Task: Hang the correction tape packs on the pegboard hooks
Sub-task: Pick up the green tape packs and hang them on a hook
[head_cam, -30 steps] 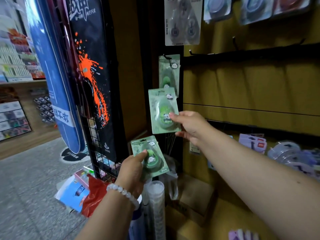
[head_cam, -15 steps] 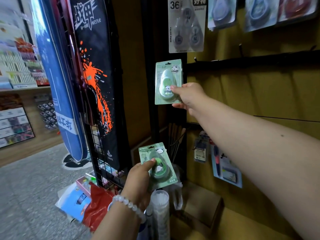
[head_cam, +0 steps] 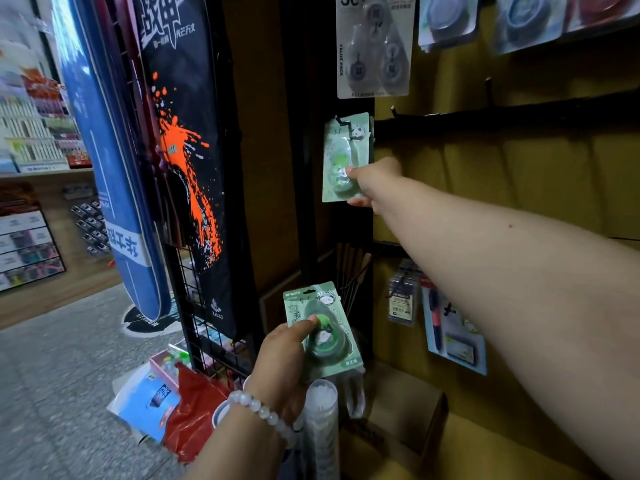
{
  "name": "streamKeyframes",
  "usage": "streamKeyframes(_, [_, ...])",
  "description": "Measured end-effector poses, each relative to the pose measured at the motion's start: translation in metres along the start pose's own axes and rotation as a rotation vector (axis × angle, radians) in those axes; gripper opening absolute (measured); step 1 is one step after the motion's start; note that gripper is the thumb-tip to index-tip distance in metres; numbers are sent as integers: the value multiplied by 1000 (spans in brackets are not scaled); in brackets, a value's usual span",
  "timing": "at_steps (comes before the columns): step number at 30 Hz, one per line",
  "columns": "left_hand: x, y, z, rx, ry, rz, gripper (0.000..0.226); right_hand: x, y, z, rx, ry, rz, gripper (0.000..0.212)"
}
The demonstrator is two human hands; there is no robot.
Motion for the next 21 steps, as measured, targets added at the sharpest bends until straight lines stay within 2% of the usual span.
streamKeyframes(7, [-2,-1,3,-40,0,-7,30,-11,9,-7,181,-43,12,51])
streamKeyframes(10, [-1,-1,2,-52,-16,-25,32,-3,16,-20,289,18,30,51])
streamKeyframes(13, [3,-4,2,-53,-28,-22,33,17,27,-52,251,33,41,49])
streamKeyframes(17, [8,-11,3,-46,-28,-16,31,60,13,-125,262,-94,274,34])
streamKeyframes(21, [10,-13,7,-41,-13,-7,32,110,3,-178,250,-214,444,41])
Point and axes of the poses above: each hand's wrist, its own x-axis away from the middle knuckle, its own y-axis out of the back of the hand, z = x × y, the point moved 10 cm from there along -x, towards the middle knuckle, and after that the axes turned 4 degrees about -y, right-handed, at the moved point
